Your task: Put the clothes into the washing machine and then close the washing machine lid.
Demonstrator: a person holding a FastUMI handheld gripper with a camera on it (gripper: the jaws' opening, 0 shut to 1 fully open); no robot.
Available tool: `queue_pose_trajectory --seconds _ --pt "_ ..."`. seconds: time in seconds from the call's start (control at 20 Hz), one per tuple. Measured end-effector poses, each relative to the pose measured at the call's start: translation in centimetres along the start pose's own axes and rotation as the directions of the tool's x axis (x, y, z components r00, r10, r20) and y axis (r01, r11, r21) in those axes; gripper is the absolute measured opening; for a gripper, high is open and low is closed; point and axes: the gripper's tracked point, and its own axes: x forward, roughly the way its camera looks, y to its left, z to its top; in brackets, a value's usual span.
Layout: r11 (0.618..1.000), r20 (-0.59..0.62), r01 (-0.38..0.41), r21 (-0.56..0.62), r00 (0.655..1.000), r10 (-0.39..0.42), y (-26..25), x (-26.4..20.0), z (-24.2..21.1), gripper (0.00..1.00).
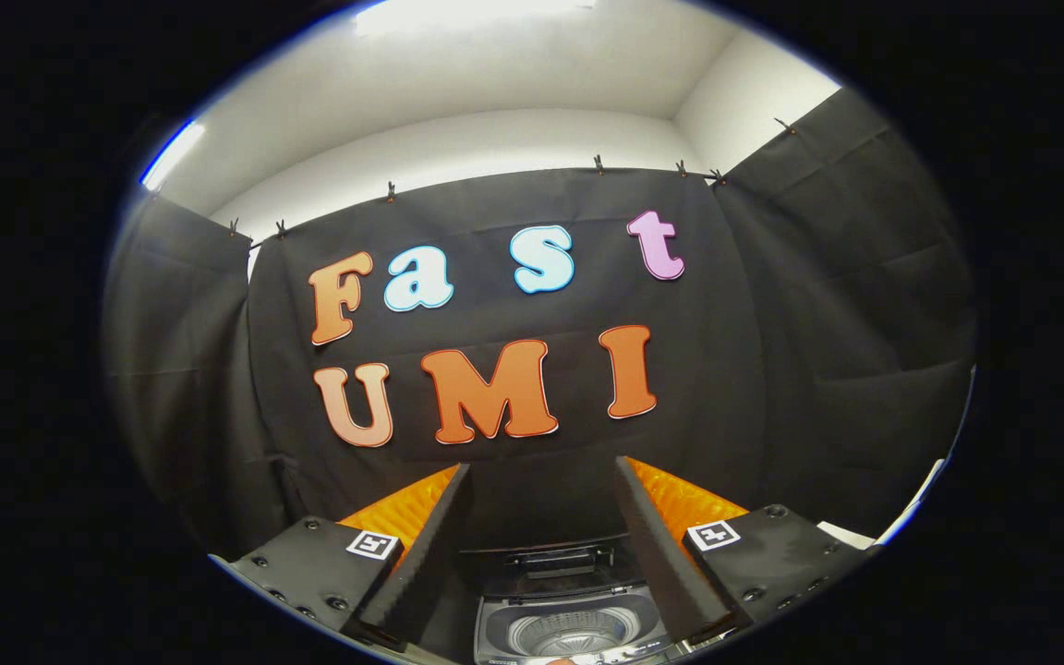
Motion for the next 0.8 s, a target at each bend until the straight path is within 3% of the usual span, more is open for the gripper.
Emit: queue_pose_trajectory --seconds 0.3,0.8 --pt "1.0 -0.033 -0.015 -0.006 0.999 0.015 4.4 0.9 -2.0 0.98" --pt "0.993 -0.121 -0.119 -0.015 0.986 0.117 19.4 3.7 -8.2 0.98"
